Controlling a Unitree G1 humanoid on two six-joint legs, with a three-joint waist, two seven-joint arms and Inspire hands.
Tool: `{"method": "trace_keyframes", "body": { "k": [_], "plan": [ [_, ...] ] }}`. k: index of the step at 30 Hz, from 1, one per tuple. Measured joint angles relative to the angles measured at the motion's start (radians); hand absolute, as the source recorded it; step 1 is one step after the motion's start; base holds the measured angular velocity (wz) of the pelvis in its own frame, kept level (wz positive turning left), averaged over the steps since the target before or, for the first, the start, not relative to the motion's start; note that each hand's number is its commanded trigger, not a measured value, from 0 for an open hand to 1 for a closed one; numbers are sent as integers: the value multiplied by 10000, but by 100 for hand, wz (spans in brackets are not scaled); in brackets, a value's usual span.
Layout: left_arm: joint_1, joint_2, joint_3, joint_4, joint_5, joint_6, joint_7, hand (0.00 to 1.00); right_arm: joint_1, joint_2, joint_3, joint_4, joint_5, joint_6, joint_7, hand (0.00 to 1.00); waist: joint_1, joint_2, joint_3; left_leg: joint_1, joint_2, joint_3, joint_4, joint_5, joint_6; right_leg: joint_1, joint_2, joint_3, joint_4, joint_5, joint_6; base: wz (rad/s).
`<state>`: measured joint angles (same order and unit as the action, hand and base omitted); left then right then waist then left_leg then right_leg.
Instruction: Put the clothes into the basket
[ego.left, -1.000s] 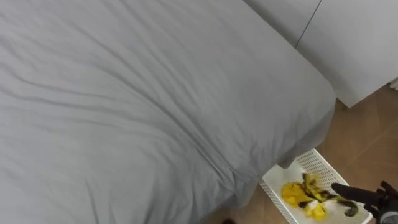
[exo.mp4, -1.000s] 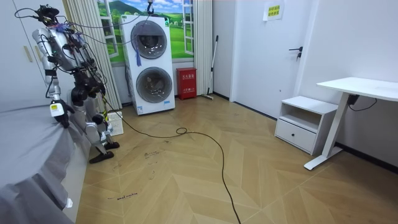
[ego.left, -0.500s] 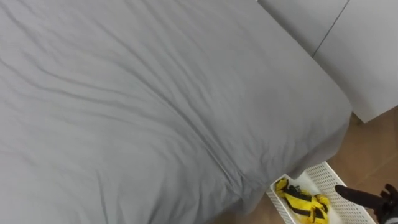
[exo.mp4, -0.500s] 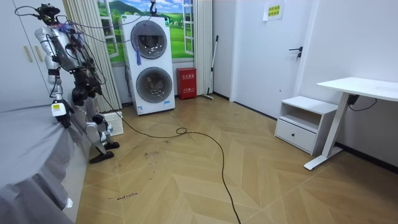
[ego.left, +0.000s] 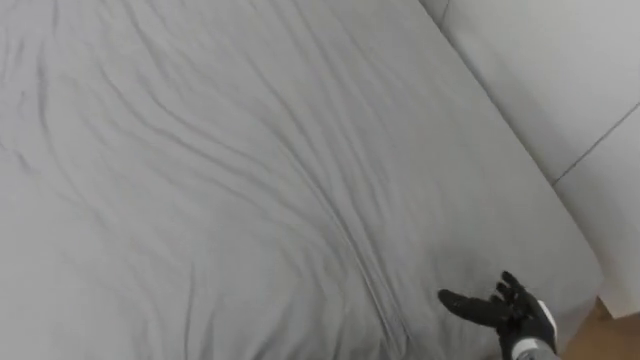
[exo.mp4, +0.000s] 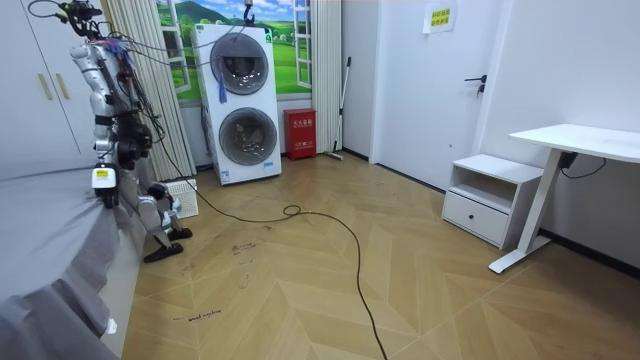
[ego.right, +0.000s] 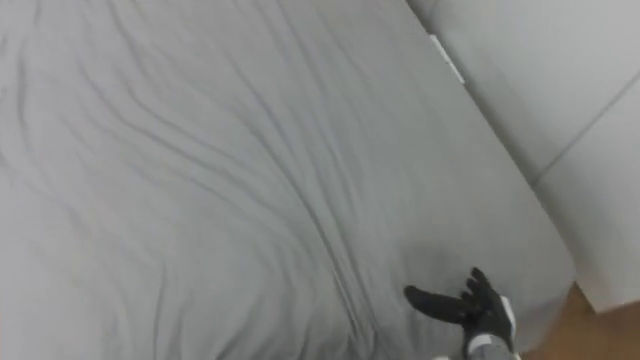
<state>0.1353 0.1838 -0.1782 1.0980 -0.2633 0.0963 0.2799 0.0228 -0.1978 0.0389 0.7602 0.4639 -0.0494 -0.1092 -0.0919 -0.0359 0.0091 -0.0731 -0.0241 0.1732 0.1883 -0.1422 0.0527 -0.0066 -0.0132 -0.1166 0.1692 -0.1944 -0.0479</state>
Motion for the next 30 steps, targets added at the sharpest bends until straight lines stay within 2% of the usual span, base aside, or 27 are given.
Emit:
{"method": "trace_keyframes", "body": {
  "k": [1, 3, 6, 8, 9, 11, 13, 16, 22, 25, 30],
  "plan": [
    [-18, -61, 43, -4, 29, -33, 171, 0, -23, 28, 205, 27, 38, 8, 53, 0, 95, -89, -60, 52, -35, -119, 4, 0, 1, 120, -16, -120, -43, -1, 3, 33],
    [-11, -196, 178, -22, 91, -102, 356, 0, -38, 198, 212, 236, 56, 107, 245, 0, 167, -173, -93, 204, -78, -213, 5, -3, 5, 439, -40, -311, -198, -1, 27, 36],
    [31, -247, 179, -197, 219, -140, 422, 0, -82, 509, 560, 962, 486, 224, 312, 0, 426, -168, -68, 358, -114, -432, 10, -25, 34, 712, -58, -541, -282, -27, 54, 26],
    [22, -384, 196, -197, 371, -272, 485, 0, -224, 683, 644, 1962, 390, 70, 371, 0, 452, -165, -79, 365, -167, -633, 21, -29, 40, 817, -90, -776, -319, -31, 62, 31],
    [23, -478, 228, -197, 573, -333, 567, 0, -238, 704, 554, 2356, 325, -232, 367, 0, 443, -118, -63, 390, -217, -790, 23, -29, 42, 904, -106, -885, -341, -47, 80, 29],
    [66, -554, 413, -196, 837, -339, 596, 0, -296, 708, 568, 2911, 378, -399, 384, 0, 482, -95, -48, 519, -257, -873, 5, -36, 51, 1054, -122, -914, -344, -105, 100, 19],
    [150, -600, 699, -194, 1242, -358, 646, 0, -343, 783, 566, 3332, 403, -549, 485, 0, 497, -173, -79, 628, -281, -939, -68, -38, 48, 1163, -130, -986, -348, -150, 93, 9],
    [249, -725, 1008, -180, 1486, -388, 643, 0, -332, 728, 567, 3635, 336, -708, 685, 0, 516, -159, -85, 750, -305, -947, -77, -59, 47, 1331, -138, -996, -370, -156, 103, 2],
    [317, -895, 1483, -181, 1580, -430, 595, 0, -233, 719, 450, 3639, 369, -716, 694, 0, 487, -144, -95, 855, -360, -1023, -164, -66, 48, 1487, -157, -1046, -468, -163, 116, 2],
    [356, -964, 1580, -183, 1947, -428, 569, 0, -114, 677, 92, 3638, 366, -723, 681, 0, 480, -81, -144, 870, -400, -1084, -170, -80, 71, 1507, -179, -1064, -504, -182, 148, 6],
    [393, -1014, 1759, -182, 2290, -422, 574, 0, 10, 623, -222, 3639, 363, -724, 671, 0, 457, -62, -162, 875, -416, -1142, -190, -83, 76, 1519, -184, -1078, -493, -186, 156, 2]
  ]
}}
